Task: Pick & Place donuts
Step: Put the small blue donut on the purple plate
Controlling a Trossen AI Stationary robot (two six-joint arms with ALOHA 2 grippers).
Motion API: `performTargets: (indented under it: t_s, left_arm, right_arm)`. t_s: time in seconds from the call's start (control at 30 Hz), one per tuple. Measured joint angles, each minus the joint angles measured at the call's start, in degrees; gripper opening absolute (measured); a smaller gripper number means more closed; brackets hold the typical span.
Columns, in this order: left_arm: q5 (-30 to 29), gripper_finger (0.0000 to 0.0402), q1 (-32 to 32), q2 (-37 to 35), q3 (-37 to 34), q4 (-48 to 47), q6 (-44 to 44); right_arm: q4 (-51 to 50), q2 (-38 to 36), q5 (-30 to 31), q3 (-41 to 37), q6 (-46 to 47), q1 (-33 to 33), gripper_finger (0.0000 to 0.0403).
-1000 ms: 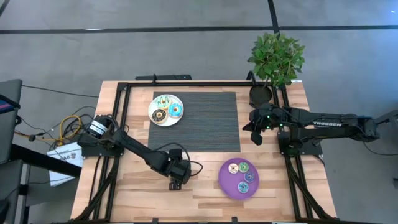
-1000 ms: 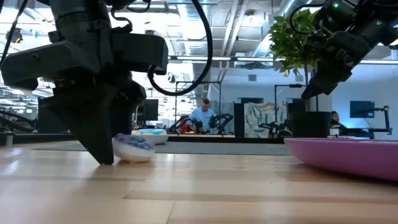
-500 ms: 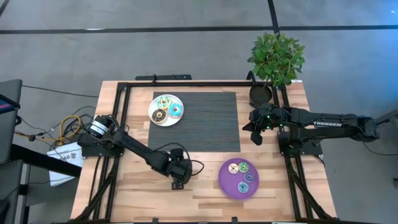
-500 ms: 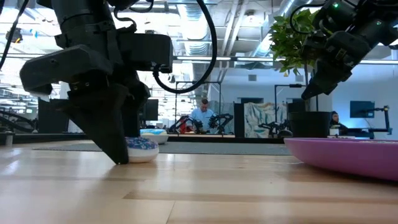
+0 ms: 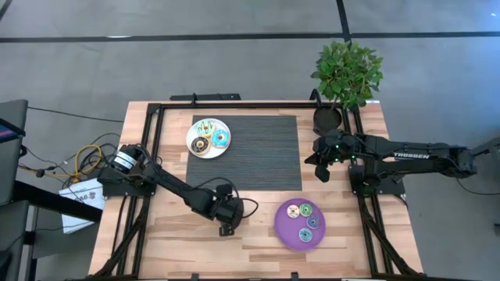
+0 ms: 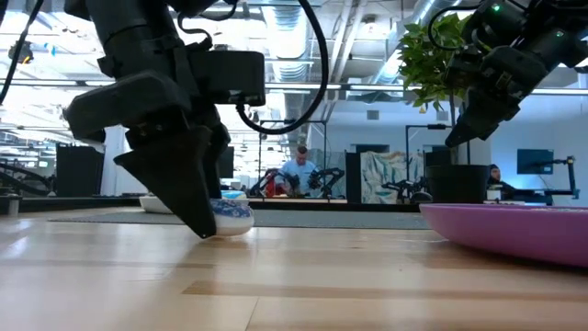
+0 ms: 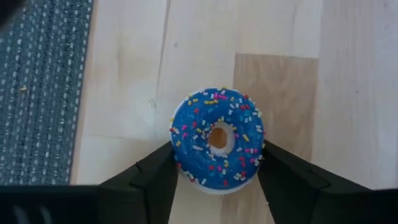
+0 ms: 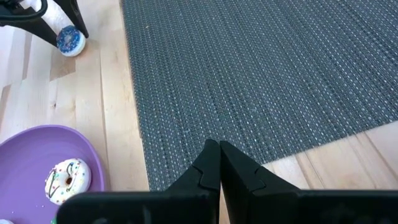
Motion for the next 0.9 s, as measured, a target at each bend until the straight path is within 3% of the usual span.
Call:
performTargets:
  t_s: [0.2,0.37,0.67,0.9]
  left_arm:
    - [0.5,0.0183,1.0,0.0,0.4,2.3,-0.2]
    - [-1.6,0.0183,3.4,0.0,5.5,2.7,3.3]
    - [-2.9,0.0183,7.8,5.3,20.2,2.2,21.0]
    - [5.3,0.0183,9.3,16.5,35.5,-2.1,29.2]
  right_arm:
    - [0.0,0.0,0.0,0.0,0.0,0.0,0.0]
    - [-0.1,0.0,-0.1,0.0,0.0,0.0,0.0]
    - [-0.5,0.0,-0.1,0.0,-0.5,0.0,0.0]
    - [-0.6,0.0,-0.1,0.0,-0.4,0.0,0.0]
